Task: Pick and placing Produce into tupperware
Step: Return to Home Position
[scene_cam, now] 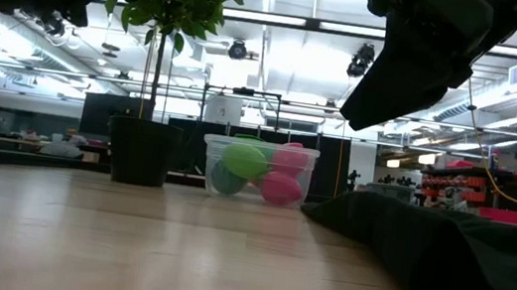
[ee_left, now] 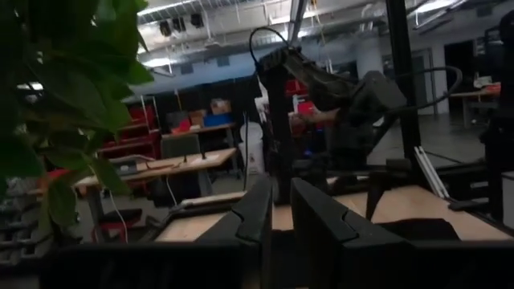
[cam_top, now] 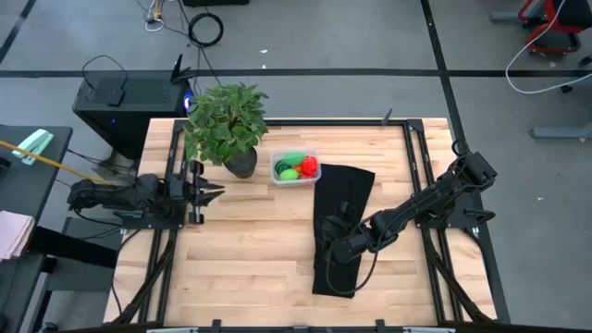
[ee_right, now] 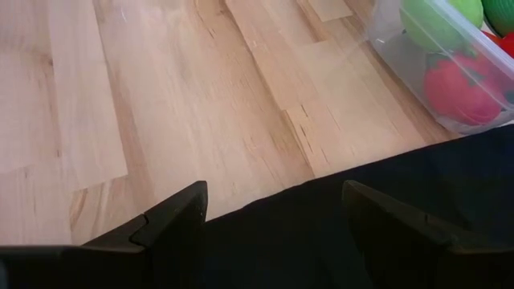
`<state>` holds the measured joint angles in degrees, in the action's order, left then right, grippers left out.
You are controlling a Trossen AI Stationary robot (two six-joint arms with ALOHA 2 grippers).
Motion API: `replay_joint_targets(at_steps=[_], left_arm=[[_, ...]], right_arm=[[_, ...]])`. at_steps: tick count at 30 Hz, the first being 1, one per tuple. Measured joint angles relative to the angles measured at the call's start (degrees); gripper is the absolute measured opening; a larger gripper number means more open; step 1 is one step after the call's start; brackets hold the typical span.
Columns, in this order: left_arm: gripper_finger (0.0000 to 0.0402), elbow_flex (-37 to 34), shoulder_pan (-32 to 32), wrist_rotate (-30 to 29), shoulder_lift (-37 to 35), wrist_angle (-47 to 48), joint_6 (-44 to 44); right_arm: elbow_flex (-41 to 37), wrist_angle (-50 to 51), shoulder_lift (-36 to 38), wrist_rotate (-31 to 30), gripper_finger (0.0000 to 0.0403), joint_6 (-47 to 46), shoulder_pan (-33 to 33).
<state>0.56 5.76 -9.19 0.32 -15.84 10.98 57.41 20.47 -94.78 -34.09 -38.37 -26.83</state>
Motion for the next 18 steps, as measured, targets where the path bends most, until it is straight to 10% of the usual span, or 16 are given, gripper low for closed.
replay_joint_targets(at_steps=[18], left_arm=[[0.0048,0.0,0.0,-0.9,0.0,6.4,-2.1]], right_arm=[[0.0,0.0,0.0,-0.4,0.0295,0.6,0.0]])
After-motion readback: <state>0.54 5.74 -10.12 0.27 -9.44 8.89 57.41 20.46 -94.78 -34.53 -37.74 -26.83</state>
